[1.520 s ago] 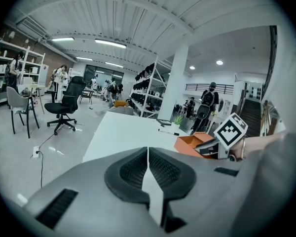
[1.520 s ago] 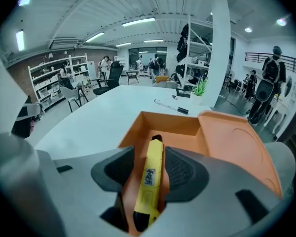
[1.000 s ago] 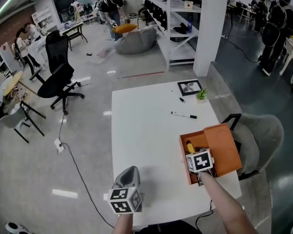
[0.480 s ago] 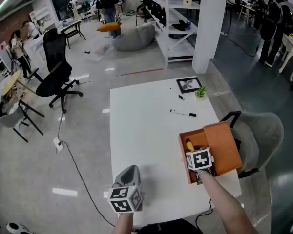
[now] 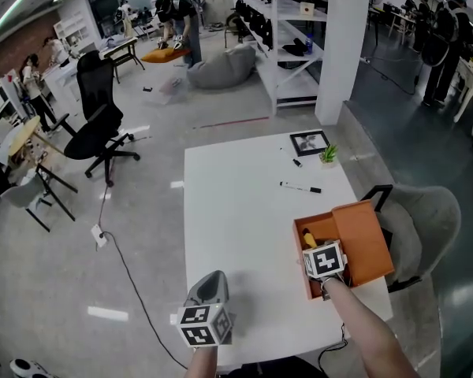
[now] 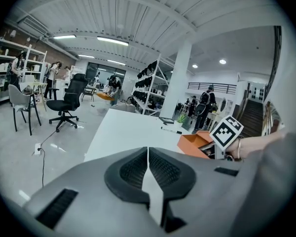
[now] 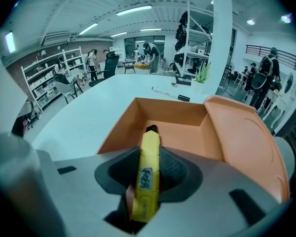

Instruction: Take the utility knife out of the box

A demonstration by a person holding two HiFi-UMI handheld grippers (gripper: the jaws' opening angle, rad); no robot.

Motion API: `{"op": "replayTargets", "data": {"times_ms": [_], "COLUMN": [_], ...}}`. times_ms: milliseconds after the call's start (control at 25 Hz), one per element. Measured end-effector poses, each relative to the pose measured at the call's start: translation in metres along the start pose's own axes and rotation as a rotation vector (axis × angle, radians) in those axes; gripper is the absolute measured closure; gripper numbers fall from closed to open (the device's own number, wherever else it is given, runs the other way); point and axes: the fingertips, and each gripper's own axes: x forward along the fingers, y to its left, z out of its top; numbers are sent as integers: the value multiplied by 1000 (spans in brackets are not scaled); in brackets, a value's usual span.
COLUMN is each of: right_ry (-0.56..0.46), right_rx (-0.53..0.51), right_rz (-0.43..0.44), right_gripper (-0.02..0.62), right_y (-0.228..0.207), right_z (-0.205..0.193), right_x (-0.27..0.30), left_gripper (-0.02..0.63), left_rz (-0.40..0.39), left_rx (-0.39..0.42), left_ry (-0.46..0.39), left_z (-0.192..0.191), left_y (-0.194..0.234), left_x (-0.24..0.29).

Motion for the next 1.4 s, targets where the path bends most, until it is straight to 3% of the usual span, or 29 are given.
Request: {"op": "replayTargets", "data": {"times_ms": [680,1400], "right_ry": [-147,-431], "right_rx": [6,100], "right_rz": [3,8], "right_gripper": [480,482], "right_y": [9,25], "right_z": [13,42], "right_x": [-30,-111], "left_gripper": [591,591], "left_rz": [-4,-35], "left_rx": [-7,32], "left_ry": [-17,-55], "left_z": [0,3], "left_y": [-5,-16], "left_x": [-18,-44]}}
